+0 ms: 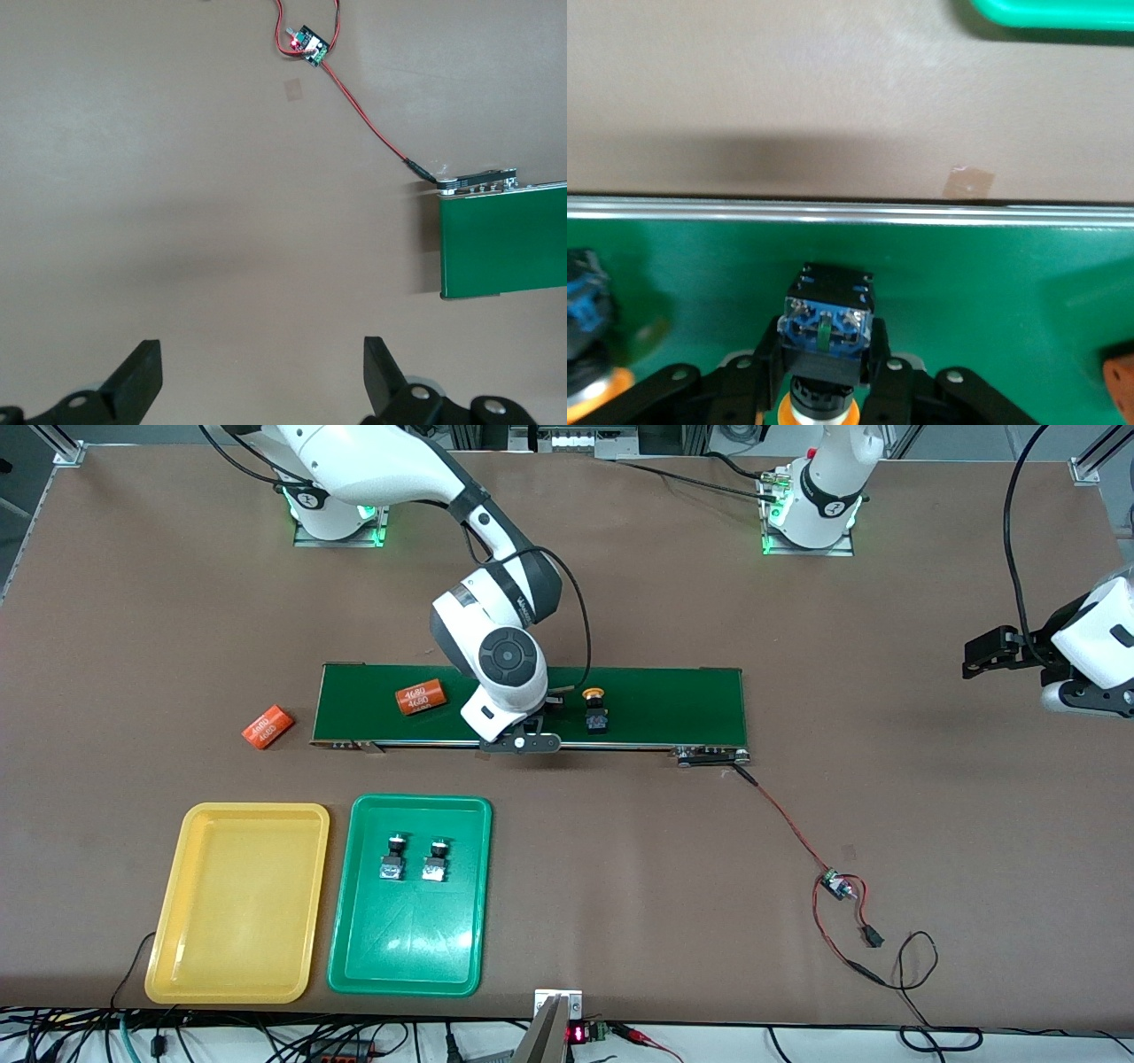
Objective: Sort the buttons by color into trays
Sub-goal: 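Carry the yellow-based button with the right gripper over the yellow tray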
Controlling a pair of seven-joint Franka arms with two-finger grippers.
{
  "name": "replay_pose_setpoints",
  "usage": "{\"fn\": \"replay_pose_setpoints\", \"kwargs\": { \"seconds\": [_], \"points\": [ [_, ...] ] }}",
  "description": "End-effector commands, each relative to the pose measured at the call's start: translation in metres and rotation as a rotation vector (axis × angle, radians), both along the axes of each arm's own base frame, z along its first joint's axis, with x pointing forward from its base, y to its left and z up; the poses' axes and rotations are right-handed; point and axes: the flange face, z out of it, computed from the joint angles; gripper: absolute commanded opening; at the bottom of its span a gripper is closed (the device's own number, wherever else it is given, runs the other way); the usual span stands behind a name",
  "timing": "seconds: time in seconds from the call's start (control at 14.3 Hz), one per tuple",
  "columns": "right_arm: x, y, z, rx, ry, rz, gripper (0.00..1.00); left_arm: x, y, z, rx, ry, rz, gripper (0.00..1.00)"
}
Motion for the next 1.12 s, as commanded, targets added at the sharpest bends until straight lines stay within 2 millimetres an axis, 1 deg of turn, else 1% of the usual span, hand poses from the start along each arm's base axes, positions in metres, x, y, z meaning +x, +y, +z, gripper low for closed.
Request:
{"fn": "replay_pose_setpoints", "kwargs": {
  "seconds": [0.0,0.07,0.14,0.28,0.42,0.49,0.56,0.63,0.7,0.77,0.91,0.98,1.05],
  "points": [
    [0.012,-0.015,0.03,0.008,-0.023,-0.078,0.0,0.003,0.0,0.005,0.021,-0.004,-0.003,1.0],
    [0.031,-0.04,0.04,0.002,-0.037,-0.117,0.0,0.003,-0.001,0.005,0.02,-0.004,-0.004,1.0],
    [0.043,-0.058,0.046,-0.003,-0.041,-0.146,0.0,0.003,-0.001,0.005,0.021,-0.004,-0.004,1.0],
    [0.074,-0.107,0.052,-0.018,-0.057,-0.223,0.0,0.002,-0.003,0.005,0.017,-0.002,-0.007,1.0],
    [0.107,-0.169,0.054,-0.067,-0.102,-0.306,0.0,0.003,-0.006,0.008,0.007,-0.007,-0.009,1.0],
    [0.122,-0.2,0.055,-0.079,-0.118,-0.336,0.0,0.004,-0.014,0.018,0.014,-0.03,-0.023,1.0],
    [0.139,-0.23,0.062,-0.075,-0.14,-0.37,0.0,0.005,-0.014,0.018,0.017,-0.03,-0.025,1.0],
    [0.149,-0.255,0.065,-0.08,-0.145,-0.345,0.0,0.006,-0.009,0.018,0.005,-0.032,-0.017,1.0],
    [0.156,-0.279,0.057,-0.095,-0.143,-0.279,0.0,0.006,-0.005,0.019,0.005,-0.03,-0.018,1.0],
    [0.164,-0.302,0.052,-0.106,-0.148,-0.233,0.0,0.005,-0.005,0.016,0.004,-0.021,-0.019,1.0],
    [0.175,-0.349,0.033,-0.124,-0.138,-0.206,0.0,0.005,-0.006,0.017,0.005,-0.022,-0.019,1.0],
    [0.178,-0.363,0.026,-0.122,-0.135,-0.177,0.0,0.005,-0.007,0.017,0.005,-0.022,-0.019,1.0],
    [0.182,-0.382,0.021,-0.12,-0.136,-0.145,0.0,0.005,-0.007,0.016,0.005,-0.021,-0.019,1.0]
  ]
}}
